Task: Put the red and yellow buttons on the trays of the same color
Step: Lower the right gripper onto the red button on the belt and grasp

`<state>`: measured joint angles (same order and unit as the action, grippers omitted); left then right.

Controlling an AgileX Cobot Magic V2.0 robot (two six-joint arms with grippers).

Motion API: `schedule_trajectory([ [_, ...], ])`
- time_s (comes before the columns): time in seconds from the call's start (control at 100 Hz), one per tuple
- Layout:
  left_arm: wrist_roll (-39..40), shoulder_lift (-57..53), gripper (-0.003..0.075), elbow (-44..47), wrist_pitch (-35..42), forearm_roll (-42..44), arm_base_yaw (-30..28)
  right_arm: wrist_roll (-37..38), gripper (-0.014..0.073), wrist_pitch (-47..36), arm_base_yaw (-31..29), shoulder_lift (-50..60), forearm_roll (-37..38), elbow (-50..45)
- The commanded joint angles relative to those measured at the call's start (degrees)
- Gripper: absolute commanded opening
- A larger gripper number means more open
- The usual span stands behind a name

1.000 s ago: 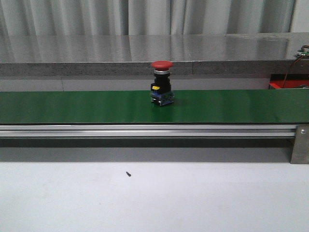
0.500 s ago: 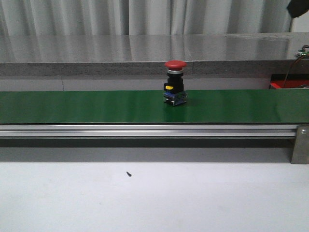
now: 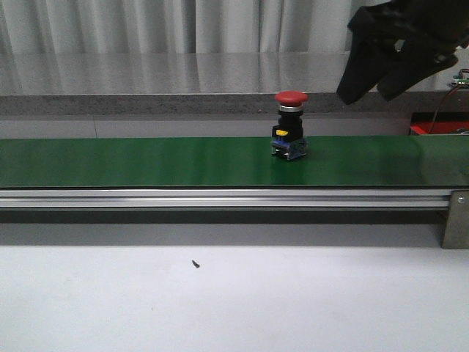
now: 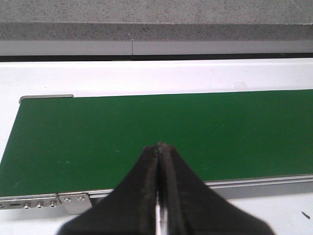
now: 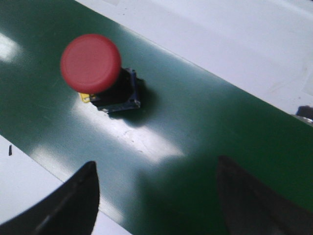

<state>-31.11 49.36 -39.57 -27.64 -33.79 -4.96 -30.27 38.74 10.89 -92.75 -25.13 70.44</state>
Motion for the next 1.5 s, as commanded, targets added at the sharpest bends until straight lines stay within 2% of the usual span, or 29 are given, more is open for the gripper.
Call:
schedule_trajectory([
  [0.0,0.0,-0.6,-0.002,-1.5,3.1,-1.7,0.2,-1.3,0.051,-2.9,1.3,1.2,-0.2,2.2],
  [0.89,0.0,-0.6,-0.002,-1.5,3.1,-1.7,0.2,-2.7,0.0503,-13.5,2.6,-2.1,-0.1,2.2],
  [0.99,0.0,-0.6,-0.002,-1.5,3.1,-1.7,0.2,-2.7,0.043,-13.7,2.5,-2.1,0.0,2.2],
  [1.14,0.0,-0.6,-0.002,-1.5,3.0,-1.7,0.2,-2.7,0.0255,-13.4,2.3,-2.1,0.2,2.2],
  [1.33,0.0,-0.6,-0.002,-1.5,2.6,-1.7,0.2,-2.7,0.0245,-12.6,2.2,-2.0,0.2,2.2],
  [1.49,0.0,-0.6,-0.002,-1.5,1.9,-1.7,0.2,-1.0,0.0245,-9.7,-1.0,-1.7,0.1,4.1],
])
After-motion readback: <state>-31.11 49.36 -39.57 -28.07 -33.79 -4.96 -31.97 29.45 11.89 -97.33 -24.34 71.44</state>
